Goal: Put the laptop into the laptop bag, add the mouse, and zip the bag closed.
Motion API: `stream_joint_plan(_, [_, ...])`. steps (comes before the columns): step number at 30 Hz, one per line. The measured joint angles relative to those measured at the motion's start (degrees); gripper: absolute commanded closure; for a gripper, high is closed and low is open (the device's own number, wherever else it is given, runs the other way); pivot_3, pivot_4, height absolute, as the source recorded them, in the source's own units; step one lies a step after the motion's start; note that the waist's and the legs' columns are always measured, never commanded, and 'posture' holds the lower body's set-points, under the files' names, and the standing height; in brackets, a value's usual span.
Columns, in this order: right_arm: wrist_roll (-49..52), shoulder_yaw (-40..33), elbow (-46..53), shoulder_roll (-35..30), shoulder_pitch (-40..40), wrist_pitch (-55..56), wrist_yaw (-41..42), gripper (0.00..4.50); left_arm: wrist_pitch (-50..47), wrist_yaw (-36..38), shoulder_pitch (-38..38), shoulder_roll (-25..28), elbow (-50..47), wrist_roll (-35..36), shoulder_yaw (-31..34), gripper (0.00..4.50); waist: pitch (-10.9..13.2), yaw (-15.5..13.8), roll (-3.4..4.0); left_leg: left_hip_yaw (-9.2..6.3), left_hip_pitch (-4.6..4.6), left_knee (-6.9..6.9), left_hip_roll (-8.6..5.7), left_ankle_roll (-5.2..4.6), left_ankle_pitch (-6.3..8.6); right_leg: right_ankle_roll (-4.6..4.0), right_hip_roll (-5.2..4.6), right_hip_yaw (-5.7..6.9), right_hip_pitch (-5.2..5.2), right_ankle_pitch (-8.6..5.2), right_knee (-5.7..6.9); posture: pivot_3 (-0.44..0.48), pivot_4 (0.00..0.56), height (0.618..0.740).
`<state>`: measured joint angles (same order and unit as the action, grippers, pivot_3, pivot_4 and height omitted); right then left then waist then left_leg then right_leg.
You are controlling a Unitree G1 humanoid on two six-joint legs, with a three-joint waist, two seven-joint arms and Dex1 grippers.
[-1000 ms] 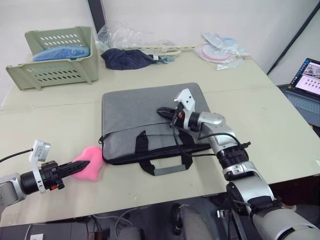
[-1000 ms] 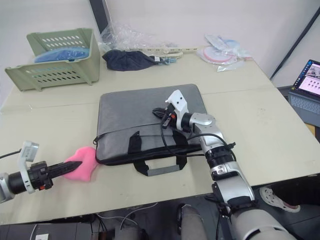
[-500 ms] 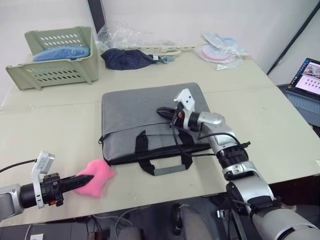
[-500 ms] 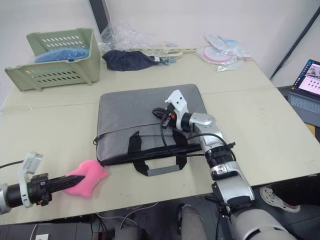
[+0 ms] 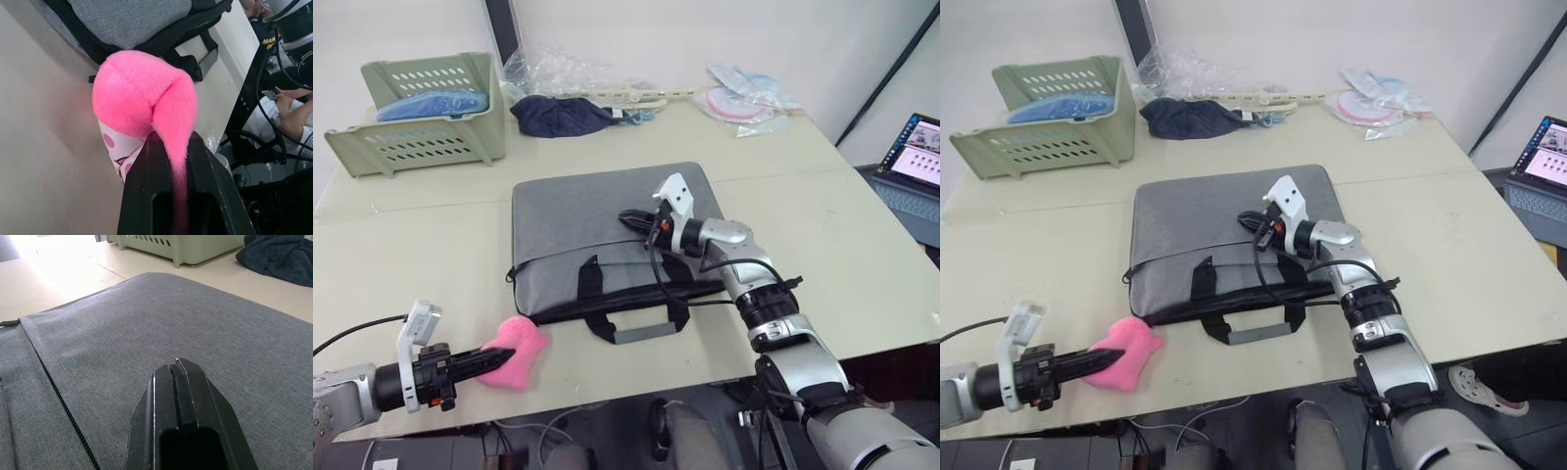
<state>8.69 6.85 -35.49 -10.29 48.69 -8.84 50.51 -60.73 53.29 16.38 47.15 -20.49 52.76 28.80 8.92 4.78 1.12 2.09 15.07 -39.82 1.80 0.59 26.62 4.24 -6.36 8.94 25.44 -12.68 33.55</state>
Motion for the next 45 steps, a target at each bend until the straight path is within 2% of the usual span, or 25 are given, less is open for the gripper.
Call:
stream_joint_plan(10, [-0.6, 0.0, -0.4, 0.3, 0.4, 0.0, 0.0, 4.50, -0.5, -3.5, -4.0, -3.9, -2.7, 1.7, -6.9, 4.47, -0.1, 0.0, 0.12, -0.01, 0.00, -0.01, 0.01, 0.00, 0.00, 0.00, -0.01, -0.12, 0.00, 0.00, 0.01, 0.000, 0.150, 0.740])
stream_joint_plan(17, [-0.7, 0.0, -0.4, 0.4, 0.4, 0.0, 0.0, 4.50, 0.1, -3.4, -2.6, -3.2, -2.6, 1.8, -6.1, 4.47, -0.1, 0.0, 0.21, 0.00, 0.00, 0.00, 0.01, 0.00, 0.00, 0.00, 0.01, -0.14, 0.00, 0.00, -0.02, 0.000, 0.150, 0.740])
stream_joint_plan(20, [-0.8, 0.0, -0.4, 0.4, 0.4, 0.0, 0.0, 4.50, 0.0, -3.5, -2.4, -3.2, -2.1, 2.2, -5.3, 3.48, -0.1, 0.0, 0.20, 0.00, 0.00, 0.00, 0.01, 0.00, 0.00, 0.00, 0.01, -0.13, 0.00, 0.00, -0.02, 0.000, 0.150, 0.740])
stream_joint_plan(24, [-0.8, 0.0, -0.4, 0.4, 0.4, 0.0, 0.0, 4.50, -0.4, -3.5, -2.1, -3.1, -1.8, 3.0, -4.7, 1.68, -0.1, 0.0, 0.21, 0.00, 0.00, 0.00, 0.01, 0.00, 0.00, 0.00, 0.01, -0.14, 0.00, 0.00, -0.02, 0.000, 0.150, 0.740])
stream_joint_plan(25, [-0.8, 0.0, -0.4, 0.4, 0.4, 0.0, 0.0, 4.50, -0.5, -3.4, -2.0, -3.1, -1.8, 3.2, -4.5, 1.50, -0.1, 0.0, 0.21, 0.00, 0.00, 0.00, 0.01, 0.00, 0.00, 0.00, 0.01, -0.13, 0.00, 0.00, -0.01, 0.000, 0.150, 0.740])
stream_joint_plan(29, [-0.8, 0.0, -0.4, 0.4, 0.4, 0.0, -0.1, 4.50, -1.3, -3.2, 0.2, -1.4, -2.5, 3.5, -4.1, 1.50, -0.1, 0.0, 0.22, -0.01, 0.00, 0.00, 0.02, 0.00, 0.00, -0.01, 0.00, -0.18, 0.00, 0.00, -0.01, 0.000, 0.150, 0.740])
stream_joint_plan(33, [-0.8, 0.0, -0.3, 0.6, 0.3, 0.0, -0.1, 4.50, -3.0, -2.4, 6.9, 0.1, -5.5, 4.4, -1.4, 1.50, -0.1, 0.0, 0.23, -0.03, 0.01, 0.00, 0.11, 0.10, 0.05, -0.14, 0.05, -0.25, 0.02, -0.08, -0.03, 0.000, 0.150, 0.740])
stream_joint_plan(37, [-0.8, 0.0, 0.1, 0.6, 0.0, 0.0, -0.1, 4.50, -4.5, 0.7, 12.7, 3.5, -11.2, 8.2, 6.4, 1.50, -0.1, 0.0, 0.23, -0.06, 0.00, 0.02, 0.17, 0.16, 0.09, -0.38, 0.05, -0.19, 0.03, -0.23, 0.00, 0.000, 0.150, 0.740])
stream_joint_plan(39, [-0.8, 0.0, 0.1, 0.7, 0.0, 0.0, -0.1, 4.50, -4.9, 1.4, 12.1, 4.8, -11.1, 9.7, 8.7, 1.50, -0.1, 0.0, 0.26, -0.08, 0.00, 0.03, 0.17, 0.18, 0.09, -0.44, 0.06, -0.16, 0.03, -0.27, 0.05, 0.000, 0.150, 0.740])
stream_joint_plan(42, [-0.9, 0.0, 0.1, 0.9, 0.1, 0.0, -0.2, 4.50, -5.3, 1.3, 6.3, 8.3, -7.2, 11.7, 13.9, 1.50, -0.1, 0.0, 0.25, -0.13, 0.00, 0.03, 0.21, 0.25, 0.09, -0.51, 0.12, -0.06, 0.03, -0.31, 0.10, 0.000, 0.150, 0.740])
stream_joint_plan(45, [-0.9, 0.0, 0.1, 1.3, 0.1, 0.0, -0.1, 4.50, -4.7, 1.8, 2.1, 11.3, -2.8, 11.6, 14.4, 1.50, 0.0, 0.3, 0.32, -0.01, -0.14, 0.21, 0.22, 0.25, 0.08, -0.56, 0.19, 0.03, 0.04, -0.35, 0.15, 0.000, 0.150, 0.740])
